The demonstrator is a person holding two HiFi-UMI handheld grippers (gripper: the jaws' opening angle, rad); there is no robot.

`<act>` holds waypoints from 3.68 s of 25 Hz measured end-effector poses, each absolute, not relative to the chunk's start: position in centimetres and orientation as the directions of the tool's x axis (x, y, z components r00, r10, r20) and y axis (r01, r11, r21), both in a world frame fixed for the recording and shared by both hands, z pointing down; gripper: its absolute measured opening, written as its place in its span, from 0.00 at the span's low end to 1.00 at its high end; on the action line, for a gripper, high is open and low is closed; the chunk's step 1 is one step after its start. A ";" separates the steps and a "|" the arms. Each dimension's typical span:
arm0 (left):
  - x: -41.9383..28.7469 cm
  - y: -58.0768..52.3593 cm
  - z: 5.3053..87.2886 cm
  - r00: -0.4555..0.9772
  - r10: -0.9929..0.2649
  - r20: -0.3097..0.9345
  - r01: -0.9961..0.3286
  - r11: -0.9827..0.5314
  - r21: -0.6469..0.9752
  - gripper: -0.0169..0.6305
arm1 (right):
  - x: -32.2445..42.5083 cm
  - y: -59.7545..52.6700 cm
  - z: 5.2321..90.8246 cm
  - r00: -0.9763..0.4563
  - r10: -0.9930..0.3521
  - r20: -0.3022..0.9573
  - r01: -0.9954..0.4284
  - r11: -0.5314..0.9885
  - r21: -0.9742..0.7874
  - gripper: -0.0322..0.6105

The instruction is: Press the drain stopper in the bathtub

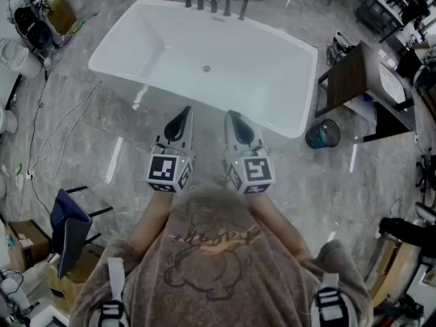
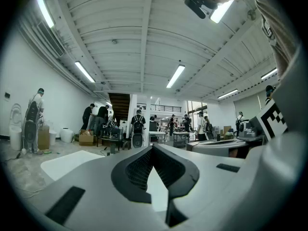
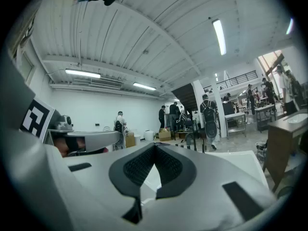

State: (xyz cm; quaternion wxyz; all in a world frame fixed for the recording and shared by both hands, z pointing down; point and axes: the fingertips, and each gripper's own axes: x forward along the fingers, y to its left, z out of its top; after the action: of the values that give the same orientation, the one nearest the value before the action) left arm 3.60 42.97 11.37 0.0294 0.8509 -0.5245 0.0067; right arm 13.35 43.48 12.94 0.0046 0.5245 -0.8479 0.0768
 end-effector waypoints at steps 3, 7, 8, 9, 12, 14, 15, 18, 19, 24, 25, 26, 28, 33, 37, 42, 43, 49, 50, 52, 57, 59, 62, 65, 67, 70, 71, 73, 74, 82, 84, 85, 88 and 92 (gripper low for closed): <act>3.2 42.7 11.4 0.456 -0.889 0.043 -0.890 -0.455 0.040 0.03 | 12.9 43.2 13.0 -0.446 -0.891 0.088 -0.892 0.435 -0.124 0.05; 2.8 42.3 11.5 0.463 -0.885 0.041 -0.886 -0.462 0.039 0.03 | 12.4 43.2 13.4 -0.455 -0.886 0.092 -0.887 0.442 -0.132 0.06; 2.8 42.1 11.5 0.466 -0.884 0.042 -0.884 -0.465 0.038 0.03 | 12.3 43.2 13.3 -0.456 -0.885 0.090 -0.887 0.444 -0.130 0.06; 2.7 42.0 11.5 0.470 -0.881 0.044 -0.882 -0.469 0.038 0.03 | 12.2 43.1 13.2 -0.454 -0.887 0.088 -0.888 0.442 -0.124 0.06; 2.2 42.1 11.8 0.487 -0.872 0.050 -0.873 -0.486 0.040 0.03 | 11.8 43.3 13.3 -0.440 -0.894 0.090 -0.896 0.430 -0.113 0.06; 1.8 42.2 12.0 0.503 -0.863 0.049 -0.864 -0.502 0.038 0.03 | 11.5 43.3 13.5 -0.435 -0.896 0.085 -0.898 0.426 -0.109 0.06; 1.7 42.2 12.1 0.512 -0.858 0.048 -0.859 -0.510 0.037 0.03 | 11.3 43.3 13.6 -0.432 -0.898 0.081 -0.900 0.423 -0.105 0.06; 1.1 41.9 12.3 0.532 -0.846 0.046 -0.847 -0.531 0.036 0.03 | 11.0 43.2 13.7 -0.415 -0.906 0.076 -0.908 0.408 -0.097 0.06; 0.9 41.8 12.4 0.536 -0.843 0.047 -0.844 -0.535 0.038 0.03 | 10.8 43.1 13.9 -0.411 -0.908 0.079 -0.910 0.403 -0.095 0.06; 0.6 40.7 12.8 0.551 -0.833 0.049 -0.834 -0.550 0.044 0.03 | 10.3 42.1 14.2 -0.397 -0.914 0.082 -0.916 0.390 -0.092 0.06; 0.8 40.3 12.8 0.556 -0.830 0.046 -0.831 -0.555 0.042 0.03 | 10.3 41.8 14.3 -0.396 -0.915 0.081 -0.917 0.389 -0.092 0.06; 1.0 39.9 12.8 0.561 -0.827 0.043 -0.828 -0.560 0.038 0.03 | 10.4 41.4 14.4 -0.394 -0.916 0.079 -0.918 0.387 -0.091 0.06; 1.2 38.7 12.8 0.571 -0.820 0.037 -0.821 -0.570 0.029 0.03 | 10.5 40.3 14.8 -0.389 -0.918 0.078 -0.919 0.381 -0.096 0.06; 1.2 34.9 12.8 0.584 -0.811 0.032 -0.812 -0.584 0.021 0.03 | 10.2 36.8 15.6 -0.378 -0.923 0.069 -0.923 0.370 -0.106 0.06; 1.1 31.7 12.9 0.586 -0.809 0.038 -0.810 -0.586 0.024 0.03 | 10.0 33.7 16.0 -0.377 -0.923 0.075 -0.922 0.366 -0.123 0.06; 1.4 27.4 12.6 0.586 -0.809 0.043 -0.810 -0.586 0.030 0.03 | 10.0 29.2 15.5 -0.383 -0.921 0.073 -0.919 0.373 -0.127 0.06; 1.4 26.5 12.5 0.585 -0.810 0.043 -0.811 -0.584 0.030 0.03 | 10.0 28.2 15.4 -0.386 -0.919 0.076 -0.918 0.376 -0.124 0.06; 1.5 21.1 12.3 0.571 -0.820 0.043 -0.821 -0.570 0.036 0.03 | 9.8 22.6 14.8 -0.406 -0.910 0.082 -0.911 0.395 -0.121 0.06; 1.6 20.2 12.3 0.567 -0.822 0.042 -0.823 -0.566 0.035 0.03 | 9.9 21.6 14.7 -0.409 -0.909 0.080 -0.909 0.399 -0.119 0.06; 1.9 18.3 12.1 0.565 -0.825 0.032 -0.825 -0.564 0.027 0.03 | 10.1 19.7 14.5 -0.418 -0.905 0.079 -0.905 0.408 -0.116 0.06; 2.9 13.8 11.9 0.567 -0.824 0.023 -0.824 -0.566 0.018 0.03 | 10.4 15.0 14.5 -0.450 -0.888 0.092 -0.891 0.440 -0.109 0.06; 3.3 12.0 12.0 0.567 -0.824 0.023 -0.824 -0.567 0.013 0.03 | 10.5 13.1 14.4 -0.464 -0.881 0.093 -0.884 0.455 -0.105 0.06; 4.0 9.6 12.1 0.574 -0.818 0.031 -0.819 -0.574 0.007 0.03 | 10.8 10.4 14.9 -0.487 -0.868 0.098 -0.872 0.478 -0.103 0.06; 4.2 7.8 12.2 0.583 -0.811 0.050 -0.812 -0.583 0.010 0.03 | 10.3 8.2 15.2 -0.509 -0.855 0.100 -0.860 0.500 -0.104 0.06; 4.2 6.8 12.2 0.590 -0.806 0.054 -0.807 -0.590 0.009 0.03 | 9.9 7.0 15.5 -0.526 -0.844 0.106 -0.850 0.517 -0.097 0.06; 4.5 5.4 12.1 0.596 -0.801 0.056 -0.802 -0.597 -0.003 0.03 | 9.5 5.5 16.0 -0.549 -0.828 0.119 -0.836 0.540 -0.095 0.06; 4.6 5.0 12.1 0.598 -0.799 0.057 -0.800 -0.600 -0.007 0.03 | 9.4 5.2 16.1 -0.555 -0.823 0.120 -0.832 0.547 -0.096 0.06; 4.7 4.3 12.0 0.603 -0.796 0.056 -0.797 -0.604 -0.014 0.03 | 9.1 4.6 16.4 -0.563 -0.817 0.124 -0.827 0.554 -0.101 0.06; 4.7 3.9 11.9 0.605 -0.795 0.055 -0.795 -0.606 -0.018 0.03 | 8.9 4.3 16.5 -0.564 -0.816 0.125 -0.826 0.554 -0.105 0.06; 3.7 0.7 12.9 0.643 -0.765 0.045 -0.764 -0.644 -0.036 0.03 | 8.1 0.9 16.8 -0.528 -0.843 0.098 -0.848 0.519 -0.104 0.06; 3.5 -0.1 13.5 0.663 -0.747 0.049 -0.747 -0.664 -0.036 0.03 | 8.0 -0.1 17.3 -0.508 -0.856 0.097 -0.860 0.498 -0.113 0.06; 3.4 -0.5 13.9 0.672 -0.739 0.053 -0.738 -0.674 -0.034 0.03 | 7.9 -0.5 17.6 -0.499 -0.861 0.098 -0.865 0.488 -0.117 0.06; 2.7 -1.9 14.7 0.693 -0.718 0.057 -0.718 -0.695 -0.024 0.03 | 7.2 -2.0 18.3 -0.483 -0.870 0.099 -0.874 0.472 -0.114 0.06; 1.1 -4.3 15.8 0.711 -0.701 0.056 -0.701 -0.713 -0.017 0.03 | 5.4 -4.2 19.2 -0.476 -0.874 0.097 -0.878 0.467 -0.104 0.06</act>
State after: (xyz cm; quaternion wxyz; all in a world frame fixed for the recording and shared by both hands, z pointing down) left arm 1.13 -4.26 15.79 0.0027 0.9249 -0.3790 0.0293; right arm 5.42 -4.15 19.25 0.0151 0.5114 -0.8564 0.0696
